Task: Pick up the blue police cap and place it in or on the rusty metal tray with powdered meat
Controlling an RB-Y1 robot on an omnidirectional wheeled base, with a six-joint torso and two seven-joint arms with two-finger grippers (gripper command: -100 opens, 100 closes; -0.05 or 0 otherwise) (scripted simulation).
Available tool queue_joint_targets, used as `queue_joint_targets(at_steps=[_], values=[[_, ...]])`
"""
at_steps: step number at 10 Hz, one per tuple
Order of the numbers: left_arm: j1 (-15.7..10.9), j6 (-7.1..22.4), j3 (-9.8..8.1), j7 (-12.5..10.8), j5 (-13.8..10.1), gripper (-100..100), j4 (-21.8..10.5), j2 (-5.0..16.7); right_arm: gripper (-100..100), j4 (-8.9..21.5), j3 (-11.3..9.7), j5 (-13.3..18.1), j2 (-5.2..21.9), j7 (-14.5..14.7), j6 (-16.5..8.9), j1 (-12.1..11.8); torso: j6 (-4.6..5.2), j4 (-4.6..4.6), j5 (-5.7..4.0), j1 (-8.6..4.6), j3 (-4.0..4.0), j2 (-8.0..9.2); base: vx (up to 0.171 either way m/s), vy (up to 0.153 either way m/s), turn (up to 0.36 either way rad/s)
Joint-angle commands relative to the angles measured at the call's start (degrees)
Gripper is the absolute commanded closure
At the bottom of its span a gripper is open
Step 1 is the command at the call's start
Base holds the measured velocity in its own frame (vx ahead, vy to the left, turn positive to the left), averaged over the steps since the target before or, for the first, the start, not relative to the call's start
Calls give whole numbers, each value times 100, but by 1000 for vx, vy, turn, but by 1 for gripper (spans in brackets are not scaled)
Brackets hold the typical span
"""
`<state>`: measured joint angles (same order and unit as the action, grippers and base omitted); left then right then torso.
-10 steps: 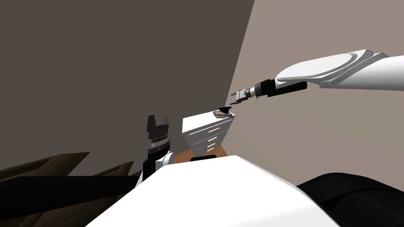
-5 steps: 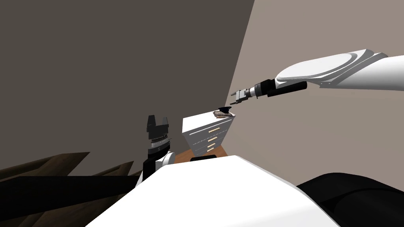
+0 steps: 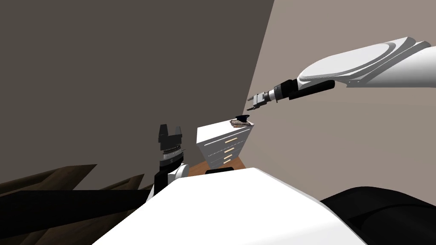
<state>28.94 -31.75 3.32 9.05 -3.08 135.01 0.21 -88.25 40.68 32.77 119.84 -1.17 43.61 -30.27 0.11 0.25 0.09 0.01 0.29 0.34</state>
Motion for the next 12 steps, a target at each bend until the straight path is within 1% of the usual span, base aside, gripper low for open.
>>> queue_joint_targets(at_steps=[1,6,7,12], values=[[0,0,0,0,0,0,0,0,-100,50,71,-40,137,-122,83,47,0,0,0,0,0,0,-3,6,-16],[0,0,0,0,0,0,0,0,-100,50,71,-40,137,-122,83,47,2,0,-3,-4,1,2,-1,1,-5],[0,0,0,0,0,0,0,0,-100,75,105,-54,202,-179,127,75,1,0,-3,-6,0,1,0,0,0],[0,0,0,0,0,0,0,0,-100,75,105,-54,202,-179,127,75,1,0,-3,-6,0,0,0,0,-2]])
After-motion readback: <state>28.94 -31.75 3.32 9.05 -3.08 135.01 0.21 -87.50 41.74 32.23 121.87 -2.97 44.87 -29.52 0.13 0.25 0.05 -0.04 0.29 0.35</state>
